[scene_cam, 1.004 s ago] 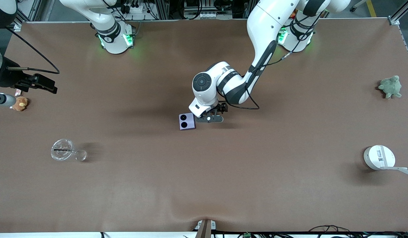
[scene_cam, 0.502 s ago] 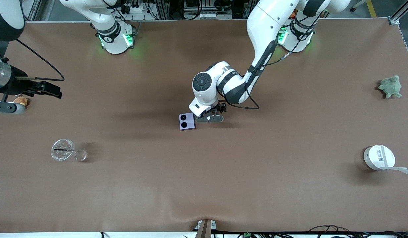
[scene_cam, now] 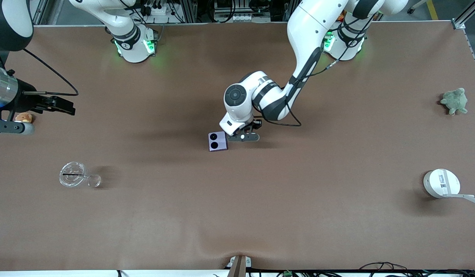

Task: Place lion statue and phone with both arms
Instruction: 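Carry the lion with the left gripper while the right gripper reaches the phone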

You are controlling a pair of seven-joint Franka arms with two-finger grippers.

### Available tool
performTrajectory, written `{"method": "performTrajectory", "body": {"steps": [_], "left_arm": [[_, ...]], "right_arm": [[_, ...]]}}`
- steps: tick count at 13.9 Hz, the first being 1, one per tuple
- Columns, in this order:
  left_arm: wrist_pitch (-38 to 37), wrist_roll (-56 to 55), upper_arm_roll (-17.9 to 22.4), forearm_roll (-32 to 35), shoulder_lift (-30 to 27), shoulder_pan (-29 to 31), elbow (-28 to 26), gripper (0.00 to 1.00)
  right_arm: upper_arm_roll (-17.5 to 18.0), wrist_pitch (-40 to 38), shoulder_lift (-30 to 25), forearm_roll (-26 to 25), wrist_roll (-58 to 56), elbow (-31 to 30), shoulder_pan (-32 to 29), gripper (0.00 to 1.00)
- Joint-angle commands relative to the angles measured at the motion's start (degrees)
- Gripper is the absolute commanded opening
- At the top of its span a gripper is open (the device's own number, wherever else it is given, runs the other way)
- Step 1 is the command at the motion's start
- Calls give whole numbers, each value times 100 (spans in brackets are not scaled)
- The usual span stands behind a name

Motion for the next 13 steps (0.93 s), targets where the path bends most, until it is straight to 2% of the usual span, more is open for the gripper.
{"method": "performTrajectory", "body": {"steps": [1, 4, 7, 11, 13], "left_arm": [[-173, -36, 19, -107, -512, 355, -36, 0], [-727, -132, 63, -81, -943, 636, 271, 0], [-964, -282, 388, -72, -1277, 970, 482, 0], [-1045, -308, 1003, -63, -1322, 1593, 483, 0], [-1045, -247, 1039, -19, -1287, 2137, 474, 0]], "right_arm": [[8, -31, 95, -27, 76, 119, 278, 100], [8, -31, 112, 8, 199, 180, 472, 100], [8, 4, 191, 341, 199, 181, 779, 100], [8, 459, 489, 420, 496, 181, 1210, 100], [8, 741, 700, 483, 978, 181, 1534, 100]]}}
